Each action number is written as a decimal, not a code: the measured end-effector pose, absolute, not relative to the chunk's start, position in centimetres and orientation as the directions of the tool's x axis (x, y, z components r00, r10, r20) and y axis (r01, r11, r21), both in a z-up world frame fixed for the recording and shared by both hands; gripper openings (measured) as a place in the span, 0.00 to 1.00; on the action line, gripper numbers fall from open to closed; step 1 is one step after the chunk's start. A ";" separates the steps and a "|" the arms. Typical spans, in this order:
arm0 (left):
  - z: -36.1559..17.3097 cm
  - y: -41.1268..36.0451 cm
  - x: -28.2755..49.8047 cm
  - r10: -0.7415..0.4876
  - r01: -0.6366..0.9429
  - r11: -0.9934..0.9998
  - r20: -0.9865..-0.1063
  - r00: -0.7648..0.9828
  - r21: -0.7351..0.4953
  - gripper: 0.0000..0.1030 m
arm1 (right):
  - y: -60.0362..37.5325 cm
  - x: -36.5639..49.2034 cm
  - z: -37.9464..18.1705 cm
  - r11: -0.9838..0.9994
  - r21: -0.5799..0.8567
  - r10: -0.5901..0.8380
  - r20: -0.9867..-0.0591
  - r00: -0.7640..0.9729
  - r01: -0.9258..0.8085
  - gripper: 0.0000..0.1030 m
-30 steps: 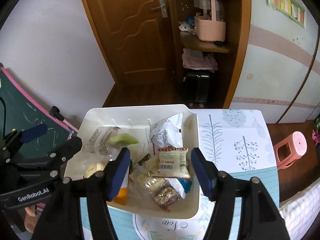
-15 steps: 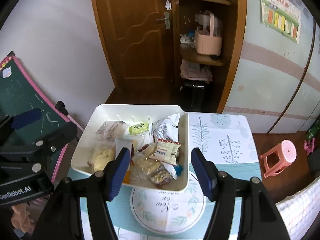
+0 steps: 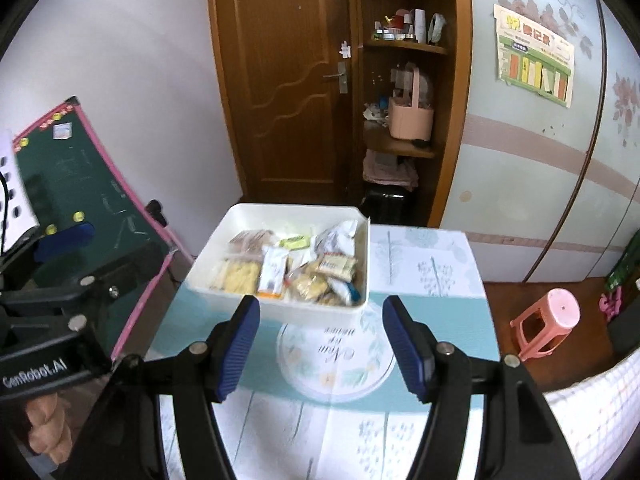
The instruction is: Organize snacks
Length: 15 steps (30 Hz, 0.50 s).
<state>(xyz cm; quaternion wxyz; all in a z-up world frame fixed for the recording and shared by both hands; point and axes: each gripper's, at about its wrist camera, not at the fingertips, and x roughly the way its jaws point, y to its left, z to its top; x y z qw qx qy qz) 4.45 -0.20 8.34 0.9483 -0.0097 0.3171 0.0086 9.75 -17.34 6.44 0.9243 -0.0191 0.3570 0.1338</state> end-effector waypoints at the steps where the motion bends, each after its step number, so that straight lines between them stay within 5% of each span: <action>1: 8.0 -0.1 3.6 0.010 -0.023 1.000 -0.601 0.799 -0.014 0.91 | -17.7 8.4 6.2 0.961 0.071 0.247 -0.661 0.709 -0.269 0.63; 15: 3.5 -1.2 -3.3 0.004 -0.006 1.000 -0.650 0.760 -0.001 0.91 | -19.5 0.0 4.0 0.961 0.123 0.269 -0.628 0.730 -0.248 0.63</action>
